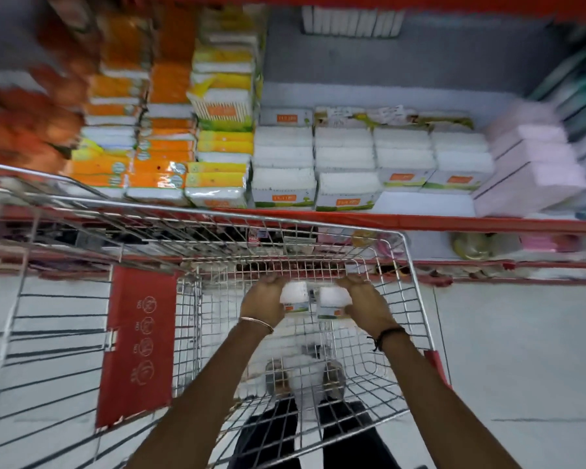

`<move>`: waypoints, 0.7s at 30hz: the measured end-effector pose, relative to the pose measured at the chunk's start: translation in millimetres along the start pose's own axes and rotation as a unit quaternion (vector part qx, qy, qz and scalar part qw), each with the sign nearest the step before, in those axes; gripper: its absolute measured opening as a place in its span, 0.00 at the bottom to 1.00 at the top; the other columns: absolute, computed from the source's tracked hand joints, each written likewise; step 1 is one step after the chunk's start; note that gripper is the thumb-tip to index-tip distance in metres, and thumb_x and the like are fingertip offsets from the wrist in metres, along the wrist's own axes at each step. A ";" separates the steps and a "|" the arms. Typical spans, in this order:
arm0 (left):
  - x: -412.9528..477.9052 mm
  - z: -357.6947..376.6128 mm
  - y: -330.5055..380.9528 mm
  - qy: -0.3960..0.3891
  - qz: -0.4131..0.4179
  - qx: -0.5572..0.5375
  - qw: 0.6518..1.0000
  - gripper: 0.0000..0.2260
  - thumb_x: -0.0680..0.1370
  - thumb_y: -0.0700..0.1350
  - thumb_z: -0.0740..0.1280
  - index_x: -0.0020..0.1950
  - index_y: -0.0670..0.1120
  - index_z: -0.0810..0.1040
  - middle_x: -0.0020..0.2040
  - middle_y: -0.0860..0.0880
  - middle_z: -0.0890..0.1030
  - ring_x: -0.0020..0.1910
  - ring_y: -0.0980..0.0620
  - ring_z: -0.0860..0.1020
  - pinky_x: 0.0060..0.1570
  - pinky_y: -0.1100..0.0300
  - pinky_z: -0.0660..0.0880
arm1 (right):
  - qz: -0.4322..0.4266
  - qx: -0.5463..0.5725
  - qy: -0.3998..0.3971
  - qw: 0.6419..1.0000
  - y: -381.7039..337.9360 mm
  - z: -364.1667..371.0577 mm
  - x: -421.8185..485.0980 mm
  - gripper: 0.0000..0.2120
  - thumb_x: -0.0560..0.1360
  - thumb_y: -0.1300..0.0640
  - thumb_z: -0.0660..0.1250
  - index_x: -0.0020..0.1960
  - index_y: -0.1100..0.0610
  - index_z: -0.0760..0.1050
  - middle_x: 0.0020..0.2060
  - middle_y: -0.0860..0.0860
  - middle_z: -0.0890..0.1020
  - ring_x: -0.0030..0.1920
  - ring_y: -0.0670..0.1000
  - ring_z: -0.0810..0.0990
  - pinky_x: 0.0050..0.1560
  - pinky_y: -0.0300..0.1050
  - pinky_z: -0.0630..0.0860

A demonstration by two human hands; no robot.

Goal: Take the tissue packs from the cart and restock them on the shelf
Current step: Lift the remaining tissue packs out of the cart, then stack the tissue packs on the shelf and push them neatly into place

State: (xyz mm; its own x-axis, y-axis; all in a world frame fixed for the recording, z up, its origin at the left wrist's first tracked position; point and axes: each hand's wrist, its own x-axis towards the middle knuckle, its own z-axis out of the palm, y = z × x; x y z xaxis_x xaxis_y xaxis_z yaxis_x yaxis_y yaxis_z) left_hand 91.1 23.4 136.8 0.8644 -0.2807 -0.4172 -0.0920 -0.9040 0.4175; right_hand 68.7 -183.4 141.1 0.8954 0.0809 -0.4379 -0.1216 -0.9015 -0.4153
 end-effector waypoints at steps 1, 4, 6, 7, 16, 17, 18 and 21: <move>-3.9 -11.0 6.3 0.009 0.008 0.005 1.000 0.26 0.71 0.35 0.66 0.68 0.47 0.68 0.69 0.45 0.70 0.67 0.44 0.68 0.62 0.52 0.71 | 0.003 0.002 0.009 1.000 -3.9 -12.6 -6.4 0.25 0.68 0.70 0.69 0.64 0.58 0.72 0.63 0.57 0.75 0.64 0.59 0.72 0.61 0.54 0.74; -10.5 -38.0 22.6 0.037 0.030 0.006 0.999 0.26 0.71 0.35 0.66 0.68 0.47 0.69 0.70 0.45 0.69 0.68 0.44 0.68 0.62 0.51 0.71 | 0.011 0.010 0.033 0.999 -8.7 -45.2 -19.0 0.26 0.67 0.68 0.72 0.63 0.56 0.72 0.63 0.56 0.75 0.64 0.58 0.72 0.61 0.54 0.74; -12.7 -55.4 34.4 0.061 0.053 0.005 0.997 0.26 0.70 0.34 0.66 0.67 0.46 0.69 0.68 0.46 0.72 0.67 0.44 0.69 0.61 0.51 0.72 | 0.012 0.020 0.051 0.998 -9.3 -68.4 -25.4 0.26 0.67 0.68 0.72 0.62 0.56 0.72 0.62 0.55 0.76 0.63 0.57 0.73 0.60 0.51 0.74; -13.4 -63.6 41.6 0.072 0.068 0.005 0.995 0.25 0.70 0.34 0.66 0.67 0.46 0.70 0.66 0.46 0.73 0.66 0.44 0.70 0.60 0.51 0.73 | 0.011 0.021 0.058 0.998 -9.4 -81.0 -28.0 0.26 0.67 0.68 0.72 0.62 0.56 0.72 0.62 0.55 0.76 0.63 0.57 0.74 0.59 0.49 0.73; -16.4 -120.0 123.9 0.153 0.146 0.007 0.977 0.26 0.70 0.39 0.68 0.68 0.46 0.68 0.65 0.45 0.73 0.65 0.45 0.69 0.64 0.53 0.68 | -0.019 0.026 0.129 0.991 17.8 -186.1 -40.6 0.28 0.65 0.69 0.74 0.63 0.58 0.72 0.63 0.56 0.74 0.66 0.58 0.68 0.65 0.50 0.68; -14.7 -122.9 134.6 0.159 0.154 0.007 0.975 0.26 0.70 0.39 0.68 0.68 0.45 0.69 0.64 0.45 0.74 0.64 0.45 0.70 0.63 0.53 0.70 | -0.019 0.018 0.135 0.991 23.9 -196.2 -40.6 0.28 0.66 0.70 0.73 0.63 0.59 0.71 0.65 0.56 0.73 0.67 0.58 0.67 0.66 0.50 0.67; -12.6 -124.7 144.9 0.162 0.163 0.008 0.973 0.26 0.70 0.39 0.68 0.68 0.45 0.69 0.64 0.45 0.74 0.63 0.45 0.70 0.62 0.52 0.70 | -0.017 0.011 0.143 0.990 30.3 -205.2 -39.9 0.28 0.66 0.70 0.73 0.64 0.59 0.71 0.65 0.57 0.73 0.67 0.58 0.67 0.66 0.49 0.67; -5.2 -124.5 175.9 0.175 0.182 0.012 0.968 0.26 0.71 0.39 0.67 0.69 0.46 0.68 0.65 0.46 0.73 0.63 0.46 0.70 0.62 0.54 0.68 | -0.021 -0.006 0.167 0.986 49.3 -227.6 -36.4 0.27 0.65 0.71 0.72 0.62 0.60 0.72 0.63 0.58 0.74 0.66 0.59 0.69 0.65 0.51 0.69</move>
State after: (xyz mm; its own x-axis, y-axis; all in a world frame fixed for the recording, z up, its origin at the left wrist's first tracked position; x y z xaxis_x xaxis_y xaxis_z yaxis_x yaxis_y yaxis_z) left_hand 132.0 -94.0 312.9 0.8868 -0.4590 0.0543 -0.4293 -0.7743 0.4650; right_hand 127.6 -327.6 318.0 0.9908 -0.0248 -0.1329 -0.0787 -0.9054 -0.4172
